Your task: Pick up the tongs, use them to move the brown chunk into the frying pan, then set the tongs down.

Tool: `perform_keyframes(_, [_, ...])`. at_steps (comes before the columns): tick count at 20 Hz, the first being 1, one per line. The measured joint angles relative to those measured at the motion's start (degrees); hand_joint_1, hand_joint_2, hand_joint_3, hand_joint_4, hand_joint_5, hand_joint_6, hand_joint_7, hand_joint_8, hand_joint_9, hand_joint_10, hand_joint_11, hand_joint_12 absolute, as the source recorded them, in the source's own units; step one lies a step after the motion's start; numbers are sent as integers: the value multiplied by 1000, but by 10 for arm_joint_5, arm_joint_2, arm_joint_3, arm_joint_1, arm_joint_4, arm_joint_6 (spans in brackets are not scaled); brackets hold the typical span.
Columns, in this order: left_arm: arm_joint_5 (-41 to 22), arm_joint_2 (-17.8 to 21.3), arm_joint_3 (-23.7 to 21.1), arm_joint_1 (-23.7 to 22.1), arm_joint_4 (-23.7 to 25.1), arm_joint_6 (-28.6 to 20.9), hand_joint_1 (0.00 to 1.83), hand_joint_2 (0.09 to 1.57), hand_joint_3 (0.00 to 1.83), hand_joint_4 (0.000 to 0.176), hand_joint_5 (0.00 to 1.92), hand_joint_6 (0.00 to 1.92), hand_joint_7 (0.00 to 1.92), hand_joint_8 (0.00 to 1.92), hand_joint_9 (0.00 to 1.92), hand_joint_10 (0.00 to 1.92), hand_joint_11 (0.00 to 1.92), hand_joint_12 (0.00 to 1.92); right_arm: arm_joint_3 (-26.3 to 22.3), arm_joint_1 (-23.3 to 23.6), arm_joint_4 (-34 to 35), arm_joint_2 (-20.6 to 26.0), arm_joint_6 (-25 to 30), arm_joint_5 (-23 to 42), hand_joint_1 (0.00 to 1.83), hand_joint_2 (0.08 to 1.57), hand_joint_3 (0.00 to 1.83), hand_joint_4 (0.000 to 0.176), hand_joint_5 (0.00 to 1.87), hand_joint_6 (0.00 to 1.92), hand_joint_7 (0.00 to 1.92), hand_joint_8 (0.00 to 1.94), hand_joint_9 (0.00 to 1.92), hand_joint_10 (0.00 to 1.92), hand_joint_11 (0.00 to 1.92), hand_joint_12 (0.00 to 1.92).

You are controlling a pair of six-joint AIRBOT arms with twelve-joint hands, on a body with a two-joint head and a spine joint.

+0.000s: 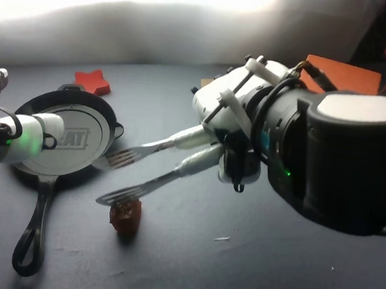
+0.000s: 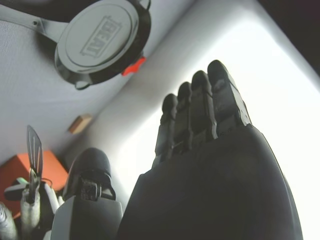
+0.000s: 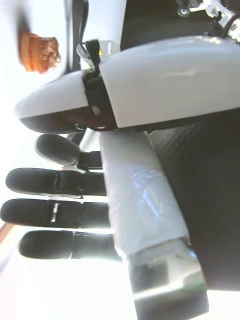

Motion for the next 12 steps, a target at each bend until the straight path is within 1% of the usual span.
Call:
perform_keyframes(2, [9,0,5,-2,1,0,15,1265,1,0,78,0,83,0,58,0,0,223,1,-8,4,-6,2,2,1087,1237,0,0,747,1323,1034,9,875,387,482,1359])
perform_keyframes(3, [12,0,7,-3,0,0,17,1269,2,0,64,2,74,1,47,1,0,178,2,-13,3,-7,2,5,1082,1241,0,0,737,1337,1026,5,864,383,463,1366])
perform_keyframes(4, [16,1,7,-3,0,0,4,1266,0,0,62,1,70,0,50,2,0,216,7,-19,-4,-10,4,9,1083,1238,0,0,745,1325,1037,8,876,385,478,1374])
perform_keyframes(8, [23,1,12,-11,3,3,13,1264,0,0,76,5,77,2,58,3,0,240,13,-25,-14,-13,5,10,1073,1251,3,0,719,1363,1016,1,861,365,460,1364])
perform_keyframes(9, [23,1,13,-12,4,4,25,1265,0,0,72,2,74,0,58,2,0,208,13,-29,-25,-13,5,13,1010,1223,0,0,675,802,1004,7,857,349,451,1352])
perform_keyframes(10, [24,1,13,-13,5,4,20,1266,1,0,67,0,76,1,59,2,0,202,13,-32,-26,-13,6,14,995,1213,0,0,748,498,1004,7,868,329,463,1336])
perform_keyframes(11, [26,1,13,-14,4,4,27,1264,0,0,67,0,79,1,62,2,0,217,13,-36,-26,-15,7,15,997,1207,0,0,806,330,1003,4,881,296,469,1318])
perform_keyframes(12, [27,1,13,-14,3,4,31,1265,0,0,69,1,81,1,61,1,0,235,13,-37,-28,-15,7,16,1005,1202,0,0,846,229,1002,2,892,265,469,1318])
